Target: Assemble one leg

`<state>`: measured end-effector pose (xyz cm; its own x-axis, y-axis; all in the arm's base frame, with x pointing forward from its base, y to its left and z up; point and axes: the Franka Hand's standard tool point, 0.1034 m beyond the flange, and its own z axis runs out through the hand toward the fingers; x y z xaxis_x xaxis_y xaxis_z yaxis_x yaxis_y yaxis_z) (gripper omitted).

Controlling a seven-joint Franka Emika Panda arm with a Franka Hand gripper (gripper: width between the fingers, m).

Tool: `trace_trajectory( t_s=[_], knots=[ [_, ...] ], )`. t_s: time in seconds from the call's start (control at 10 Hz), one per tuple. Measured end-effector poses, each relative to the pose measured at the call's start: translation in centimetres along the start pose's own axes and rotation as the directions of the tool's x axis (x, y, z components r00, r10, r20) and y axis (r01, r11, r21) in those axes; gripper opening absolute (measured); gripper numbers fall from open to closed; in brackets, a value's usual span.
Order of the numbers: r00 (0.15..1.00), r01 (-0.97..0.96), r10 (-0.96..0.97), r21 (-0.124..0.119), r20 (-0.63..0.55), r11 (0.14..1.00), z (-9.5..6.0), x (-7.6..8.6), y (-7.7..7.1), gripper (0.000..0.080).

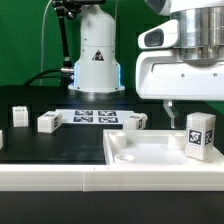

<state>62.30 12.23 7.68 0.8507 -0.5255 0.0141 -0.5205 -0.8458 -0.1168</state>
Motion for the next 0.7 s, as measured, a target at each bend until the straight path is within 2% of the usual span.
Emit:
trace_trajectory(
  t_s=[0.2, 0.4, 0.5, 0.7],
  knots=[
    [0.969, 0.246, -0.246, -0.018, 0.002, 0.969, -0.22, 0.14, -0.33, 0.0648],
    [0.901, 0.434, -0.434, -0.030, 0.003, 0.901, -0.20, -0.03, -0.49, 0.0649],
    [0.881, 0.474, -0.474, -0.030, 0.005, 0.880, -0.19, -0.08, -0.54, 0.0649],
    [0.797, 0.603, -0.603, -0.046, 0.010, 0.796, -0.18, -0.17, -0.62, 0.0649]
  ],
)
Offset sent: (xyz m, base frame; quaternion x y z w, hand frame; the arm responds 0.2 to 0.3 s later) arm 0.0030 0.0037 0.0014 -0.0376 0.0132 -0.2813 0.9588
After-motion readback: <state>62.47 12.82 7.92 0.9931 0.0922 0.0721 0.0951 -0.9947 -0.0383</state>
